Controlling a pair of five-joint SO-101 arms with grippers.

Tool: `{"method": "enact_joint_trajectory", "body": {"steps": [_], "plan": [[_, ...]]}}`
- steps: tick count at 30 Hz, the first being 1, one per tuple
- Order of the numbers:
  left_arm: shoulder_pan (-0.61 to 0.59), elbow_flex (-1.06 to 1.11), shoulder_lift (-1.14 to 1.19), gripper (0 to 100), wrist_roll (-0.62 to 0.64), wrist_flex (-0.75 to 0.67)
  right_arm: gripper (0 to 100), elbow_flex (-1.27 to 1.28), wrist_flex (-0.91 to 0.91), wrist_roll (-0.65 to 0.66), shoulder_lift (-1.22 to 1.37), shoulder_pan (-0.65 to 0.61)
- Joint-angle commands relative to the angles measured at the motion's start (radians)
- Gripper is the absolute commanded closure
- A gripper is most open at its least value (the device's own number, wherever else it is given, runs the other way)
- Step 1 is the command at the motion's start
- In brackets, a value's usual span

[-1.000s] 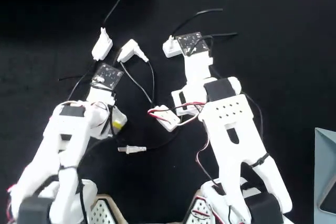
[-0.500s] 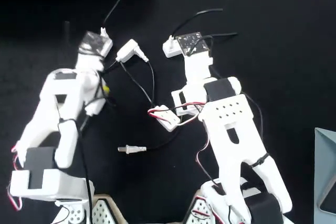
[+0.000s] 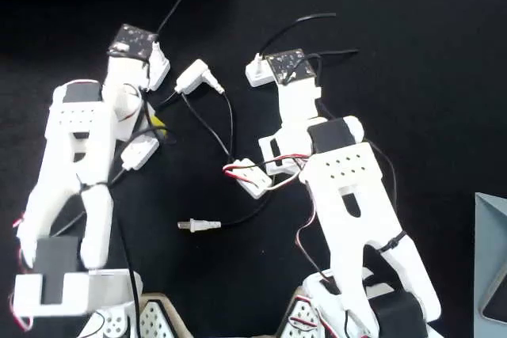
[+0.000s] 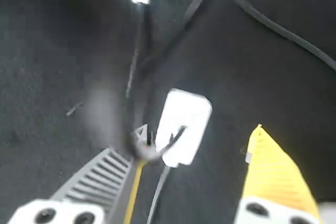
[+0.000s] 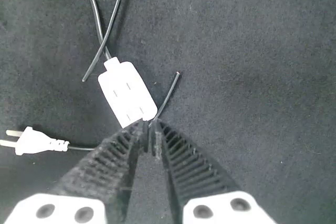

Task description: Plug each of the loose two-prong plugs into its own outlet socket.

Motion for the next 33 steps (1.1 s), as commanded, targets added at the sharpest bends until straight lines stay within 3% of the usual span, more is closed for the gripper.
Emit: {"method": "enact_joint_trajectory", "body": {"steps": [1, 6, 10, 18, 22, 27, 33], "plan": [[0.068, -0.041, -0.147, 70, -0.075, 0.129, 98.6, -0.004, -0.015, 0.011, -0.031, 0.018], [0.197, 0.056, -0.319, 70, -0.133, 0.232, 98.6, -0.004, -0.008, 0.012, -0.033, 0.025], [0.323, 0.225, -0.397, 70, -0.183, 0.226, 98.6, -0.044, 0.060, 0.012, -0.047, 0.109], [0.518, 0.544, -0.385, 79, -0.189, -0.043, 98.6, -0.071, 0.127, 0.012, -0.245, 0.284], [0.553, 0.613, -0.342, 79, -0.183, -0.157, 98.5, -0.024, 0.118, 0.012, -0.326, 0.299], [0.558, 0.615, -0.229, 80, -0.180, -0.198, 98.5, 0.038, 0.061, 0.012, -0.380, 0.302], [0.558, 0.561, -0.084, 94, -0.180, -0.193, 98.5, 0.087, 0.002, 0.009, -0.390, 0.301]]}}
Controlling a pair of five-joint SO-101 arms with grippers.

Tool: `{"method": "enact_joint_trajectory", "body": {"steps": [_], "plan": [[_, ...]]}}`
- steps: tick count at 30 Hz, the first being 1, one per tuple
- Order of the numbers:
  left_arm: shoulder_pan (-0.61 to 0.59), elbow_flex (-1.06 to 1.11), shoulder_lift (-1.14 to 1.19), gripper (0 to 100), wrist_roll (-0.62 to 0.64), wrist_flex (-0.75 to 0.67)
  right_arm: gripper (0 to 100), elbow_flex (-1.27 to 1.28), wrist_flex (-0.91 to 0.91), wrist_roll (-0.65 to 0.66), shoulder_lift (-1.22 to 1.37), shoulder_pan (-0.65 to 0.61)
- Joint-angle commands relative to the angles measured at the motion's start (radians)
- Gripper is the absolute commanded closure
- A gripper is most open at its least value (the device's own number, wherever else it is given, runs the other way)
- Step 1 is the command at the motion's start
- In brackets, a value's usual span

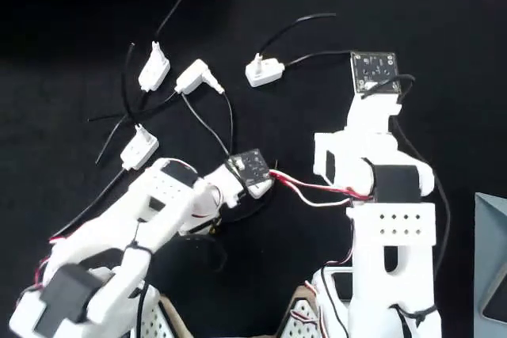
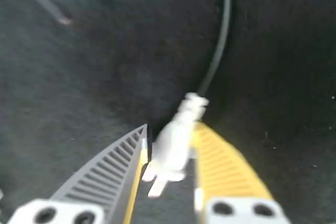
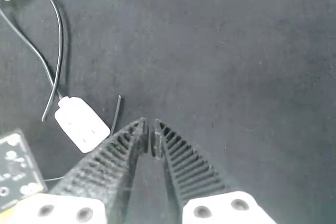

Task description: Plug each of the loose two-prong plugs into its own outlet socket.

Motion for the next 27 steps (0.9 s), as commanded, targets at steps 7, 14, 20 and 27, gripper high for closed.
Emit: {"method": "enact_joint_trajectory", "body": {"steps": [7, 14, 20, 27], "plan": [[0.010, -0.102, 0.087, 97, 0.084, -0.002, 98.5, -0.001, -0.032, 0.005, -0.021, 0.017], [0.010, -0.240, 0.077, 97, 0.313, 0.120, 98.5, -0.001, -0.032, 0.005, -0.021, 0.017], [0.062, -0.260, -0.087, 97, 0.348, 0.199, 98.5, -0.001, -0.034, 0.005, -0.021, 0.018], [0.050, -0.259, -0.296, 97, 0.413, 0.203, 98.5, -0.001, -0.034, 0.005, -0.021, 0.018]]}}
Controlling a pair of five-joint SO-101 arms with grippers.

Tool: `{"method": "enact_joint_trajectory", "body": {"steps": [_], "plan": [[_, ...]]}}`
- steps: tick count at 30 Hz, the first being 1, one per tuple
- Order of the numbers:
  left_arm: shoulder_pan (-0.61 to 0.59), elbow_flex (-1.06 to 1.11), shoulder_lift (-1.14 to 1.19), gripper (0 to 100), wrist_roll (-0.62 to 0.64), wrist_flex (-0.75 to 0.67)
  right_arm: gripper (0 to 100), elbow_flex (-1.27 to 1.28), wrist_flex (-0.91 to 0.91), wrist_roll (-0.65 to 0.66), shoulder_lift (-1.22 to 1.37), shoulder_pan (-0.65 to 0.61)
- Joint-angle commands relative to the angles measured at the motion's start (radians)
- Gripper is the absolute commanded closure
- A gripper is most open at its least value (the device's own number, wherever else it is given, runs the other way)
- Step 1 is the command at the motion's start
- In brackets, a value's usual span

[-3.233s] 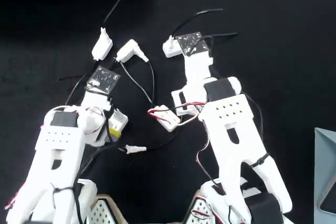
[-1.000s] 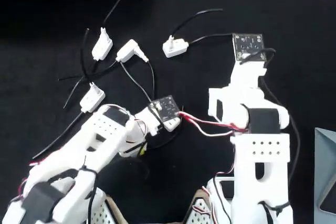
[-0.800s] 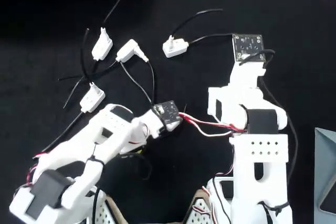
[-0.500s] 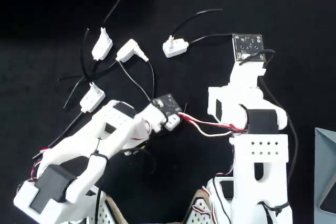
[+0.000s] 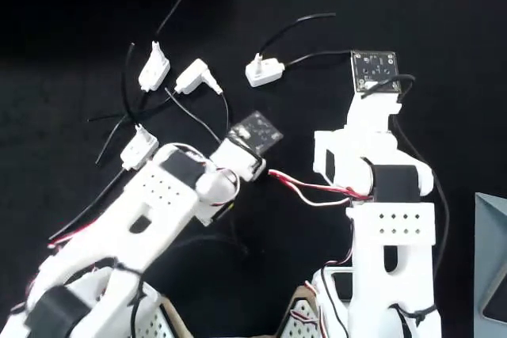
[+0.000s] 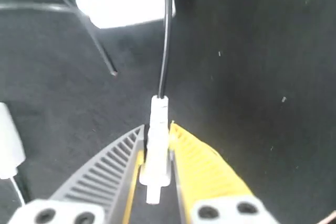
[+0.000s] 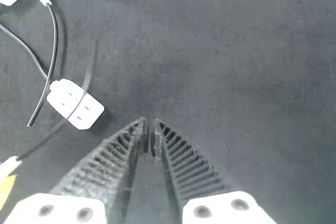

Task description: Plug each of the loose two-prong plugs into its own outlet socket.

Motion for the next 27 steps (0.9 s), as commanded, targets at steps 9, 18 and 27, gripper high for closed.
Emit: {"method": "enact_joint_trajectory", "body": {"steps": [9, 18, 27], "plan": [[-0.220, -0.042, -0.084, 92, 0.385, 0.008, 98.5, -0.004, -0.017, 0.003, -0.021, 0.015], [-0.148, -0.036, -0.075, 81, 0.718, 0.009, 98.5, -0.004, -0.014, 0.003, -0.018, 0.014], [-0.174, -0.097, -0.084, 70, 0.695, 0.083, 98.5, -0.002, -0.012, -0.009, -0.015, -0.002]]}}
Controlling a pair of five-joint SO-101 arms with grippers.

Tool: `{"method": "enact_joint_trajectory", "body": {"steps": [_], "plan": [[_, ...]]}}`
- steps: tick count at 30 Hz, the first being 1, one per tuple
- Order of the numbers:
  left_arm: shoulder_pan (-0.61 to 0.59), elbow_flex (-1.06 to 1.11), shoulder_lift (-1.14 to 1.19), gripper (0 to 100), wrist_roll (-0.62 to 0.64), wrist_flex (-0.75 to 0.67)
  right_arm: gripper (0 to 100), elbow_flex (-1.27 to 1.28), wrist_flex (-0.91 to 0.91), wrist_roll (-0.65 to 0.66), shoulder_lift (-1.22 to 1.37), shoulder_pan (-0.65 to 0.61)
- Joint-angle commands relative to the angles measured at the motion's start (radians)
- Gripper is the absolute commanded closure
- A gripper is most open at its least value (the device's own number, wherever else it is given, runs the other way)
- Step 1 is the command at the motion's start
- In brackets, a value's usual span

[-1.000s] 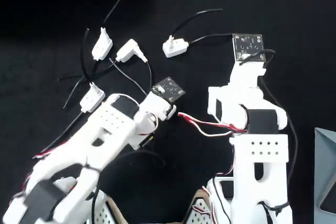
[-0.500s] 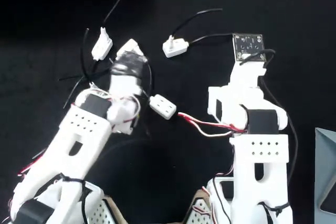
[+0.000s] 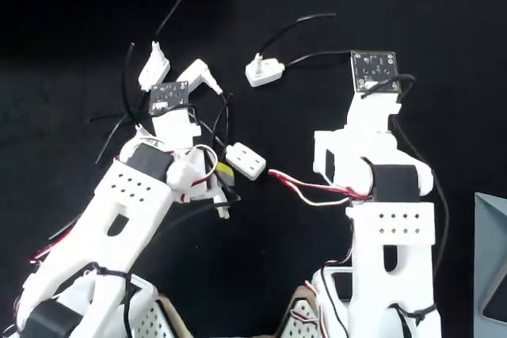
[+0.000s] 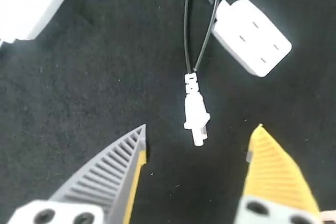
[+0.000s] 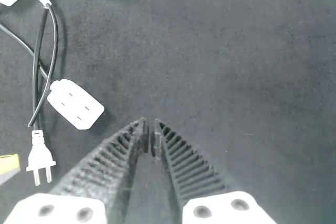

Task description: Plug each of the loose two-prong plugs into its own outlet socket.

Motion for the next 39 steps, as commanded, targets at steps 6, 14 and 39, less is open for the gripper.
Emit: {"method": "enact_joint_trajectory", "body": {"steps": [6, 14, 39], "plan": [[-0.254, -0.163, -0.029, 73, -0.195, 0.077, 98.5, 0.051, -0.017, -0.112, -0.013, -0.221], [-0.562, -0.133, -0.028, 79, -0.399, 0.061, 98.3, 0.058, -0.054, -0.222, 0.153, -0.549], [-0.644, 0.177, -0.028, 79, -0.405, -0.250, 91.0, -0.486, 0.002, -0.451, 1.012, -0.810]]}}
